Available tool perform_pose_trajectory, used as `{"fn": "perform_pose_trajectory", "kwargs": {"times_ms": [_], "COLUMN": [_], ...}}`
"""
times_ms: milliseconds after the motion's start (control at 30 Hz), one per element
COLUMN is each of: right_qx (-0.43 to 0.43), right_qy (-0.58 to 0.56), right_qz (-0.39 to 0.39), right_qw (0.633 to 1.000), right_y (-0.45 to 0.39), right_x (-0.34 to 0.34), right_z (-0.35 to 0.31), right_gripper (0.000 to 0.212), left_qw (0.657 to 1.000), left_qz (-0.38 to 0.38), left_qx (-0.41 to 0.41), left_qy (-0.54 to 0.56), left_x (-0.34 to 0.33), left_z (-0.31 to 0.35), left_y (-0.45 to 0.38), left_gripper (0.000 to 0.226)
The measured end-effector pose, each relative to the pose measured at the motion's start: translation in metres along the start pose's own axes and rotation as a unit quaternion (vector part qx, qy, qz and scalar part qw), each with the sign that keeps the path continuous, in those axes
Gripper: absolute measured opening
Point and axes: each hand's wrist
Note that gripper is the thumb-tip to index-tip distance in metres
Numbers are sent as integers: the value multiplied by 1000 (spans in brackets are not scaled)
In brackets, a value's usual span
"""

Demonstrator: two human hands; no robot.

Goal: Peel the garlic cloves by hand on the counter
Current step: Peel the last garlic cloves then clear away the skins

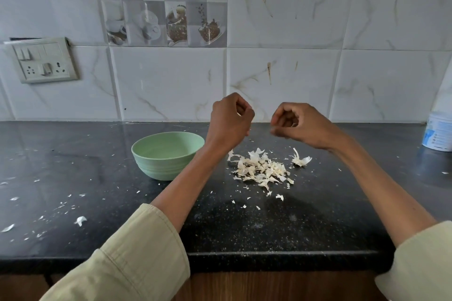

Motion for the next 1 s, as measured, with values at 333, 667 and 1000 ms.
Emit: {"fn": "perform_pose_trajectory", "kwargs": {"times_ms": [333, 667, 1000], "right_qx": [-37, -28, -26], "right_qy": [111, 187, 136], "right_qz": [-116, -102, -121], "right_qw": [986, 977, 983], "right_y": [-4, -3, -3], "right_x": [-12, -41, -44], "right_z": [23, 31, 32], "right_gripper": [12, 13, 9], "left_qw": [940, 917, 923], "left_qz": [-33, -36, -13], "left_qx": [52, 144, 44], "left_qy": [-336, -371, -383], "left_x": [46, 50, 36], "left_z": [-6, 0, -1], "left_y": [-11, 0, 2], "left_gripper": [17, 15, 12]}}
Point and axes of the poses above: each hand's wrist, its own y-axis away from the middle knuckle, its own x-axis out of the back of the hand, z = x × y, and after that the axes turned 4 degrees about -x, right-handed
